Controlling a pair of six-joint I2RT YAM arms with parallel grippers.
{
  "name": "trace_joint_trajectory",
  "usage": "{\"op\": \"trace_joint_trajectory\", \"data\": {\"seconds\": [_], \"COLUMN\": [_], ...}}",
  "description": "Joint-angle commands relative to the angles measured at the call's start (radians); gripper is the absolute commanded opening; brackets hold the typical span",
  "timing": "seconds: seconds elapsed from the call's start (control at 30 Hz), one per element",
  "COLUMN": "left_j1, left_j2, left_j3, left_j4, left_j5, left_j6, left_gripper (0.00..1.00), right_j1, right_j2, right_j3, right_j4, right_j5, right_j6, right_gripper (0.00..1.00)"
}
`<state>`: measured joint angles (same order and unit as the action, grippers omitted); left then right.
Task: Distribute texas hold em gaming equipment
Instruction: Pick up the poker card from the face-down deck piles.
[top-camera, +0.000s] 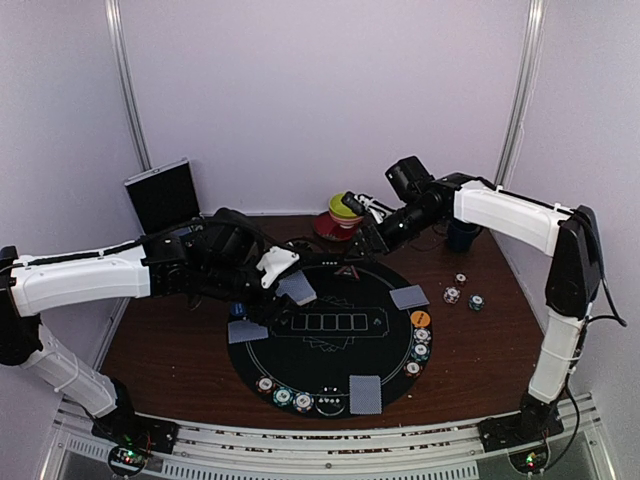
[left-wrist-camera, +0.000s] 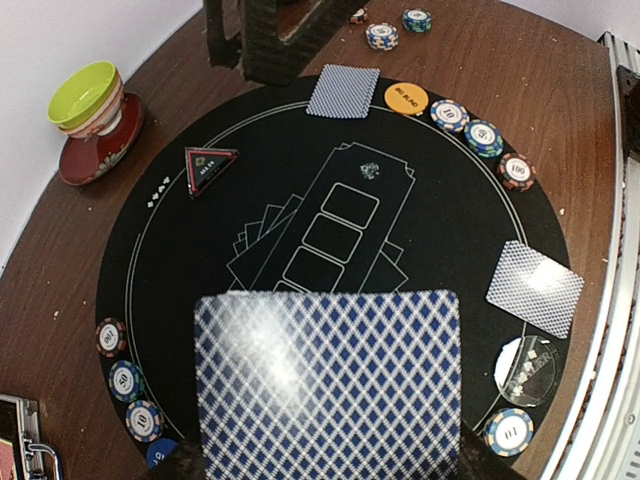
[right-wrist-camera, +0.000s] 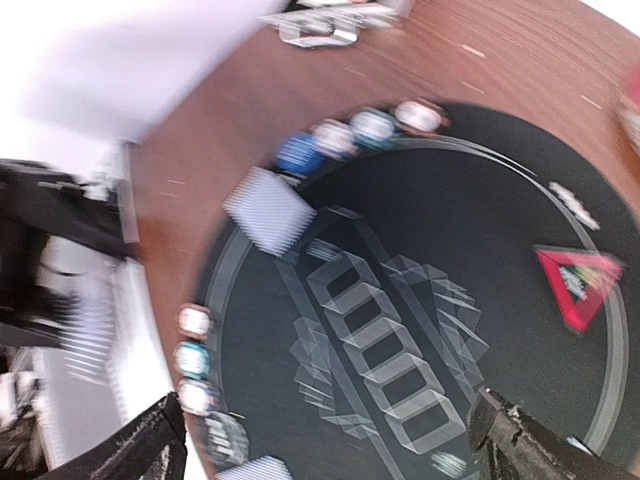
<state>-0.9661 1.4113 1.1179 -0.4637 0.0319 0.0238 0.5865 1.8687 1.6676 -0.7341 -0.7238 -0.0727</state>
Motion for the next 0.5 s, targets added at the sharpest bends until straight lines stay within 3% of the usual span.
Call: {"op": "trace_joint_trajectory", "data": {"seconds": [0.0, 0.47], "left_j1": [-0.005, -0.005], "left_j2": [-0.013, -0.003], "left_j3": [-0.012, -0.013], "left_j4": [0.055, 0.055], "left_j5": [-0.009, -0.023], "left_j6": [-0.002, 0.0], "left_gripper": [0.63, 0.62], "right_j1": [0.042, 0.148], "right_j2": [0.013, 0.125], "right_j3": [0.031, 0.067], "right_j4": [0.133, 0.175], "right_j5": [-0.203, -0.343], "right_j6": [0.107, 0.185], "right_gripper": [0.99, 0.89]}}
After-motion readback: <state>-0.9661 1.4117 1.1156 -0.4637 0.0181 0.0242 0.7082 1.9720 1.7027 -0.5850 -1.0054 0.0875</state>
